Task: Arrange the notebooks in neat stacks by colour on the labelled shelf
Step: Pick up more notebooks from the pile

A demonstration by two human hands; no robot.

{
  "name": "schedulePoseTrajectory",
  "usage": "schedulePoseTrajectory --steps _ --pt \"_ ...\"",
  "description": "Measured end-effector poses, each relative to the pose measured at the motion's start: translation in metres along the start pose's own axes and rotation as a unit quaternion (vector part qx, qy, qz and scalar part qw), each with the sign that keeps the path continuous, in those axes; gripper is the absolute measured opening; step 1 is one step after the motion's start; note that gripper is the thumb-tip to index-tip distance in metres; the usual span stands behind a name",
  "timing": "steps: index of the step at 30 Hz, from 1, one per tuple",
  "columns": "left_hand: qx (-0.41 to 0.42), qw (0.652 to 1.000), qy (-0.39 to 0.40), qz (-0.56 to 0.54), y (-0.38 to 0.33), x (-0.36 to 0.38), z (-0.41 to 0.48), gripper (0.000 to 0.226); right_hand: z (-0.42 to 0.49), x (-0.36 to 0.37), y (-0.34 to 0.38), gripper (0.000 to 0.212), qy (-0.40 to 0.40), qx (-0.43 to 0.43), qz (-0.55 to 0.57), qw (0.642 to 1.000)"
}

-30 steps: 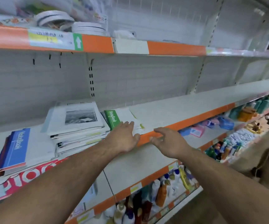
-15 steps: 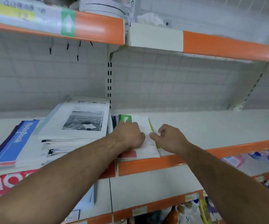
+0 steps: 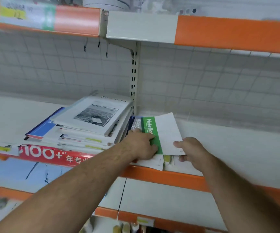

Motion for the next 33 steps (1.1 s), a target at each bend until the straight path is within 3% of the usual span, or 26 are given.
schedulePoseTrajectory --steps 2,4,9,13,23,33 --pt "-0.040 0.998 -0.031 -0.026 0.005 -0.001 -0.002 0.069 0.004 -0.004 -0.006 0.005 -0.002 0.004 0.101 0.995" --pt "-0.064 0.997 -0.043 -0.008 0.005 -0.005 -0.004 0.063 0.008 -0.005 -0.008 0.005 0.007 0.001 0.132 0.991" --pt "-0.073 0.997 -0.013 -0.010 -0.001 0.001 0.000 0.029 0.014 -0.002 -0.008 0.013 0.055 -0.010 0.130 0.990" --pt "-0.073 0.997 -0.030 -0.004 -0.016 0.008 0.004 0.028 0.016 -0.002 -0.009 0.025 0.064 -0.024 0.137 0.988" --pt "-0.092 0.995 -0.045 0.005 -0.015 0.001 0.007 0.045 0.007 -0.002 -0.002 0.012 0.088 -0.051 0.133 0.986" --pt "-0.116 0.987 -0.067 -0.087 -0.005 -0.001 0.001 0.021 0.010 0.001 -0.004 0.015 0.092 -0.050 0.118 0.987"
Point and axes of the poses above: each hand's wrist, its own z-axis towards the middle knuckle, its own x-axis out of the palm, y = z × x, the point moved 10 cm from there along z, towards the middle knuckle, and after that the axes turned 13 degrees about -z, right-handed, at the moved point
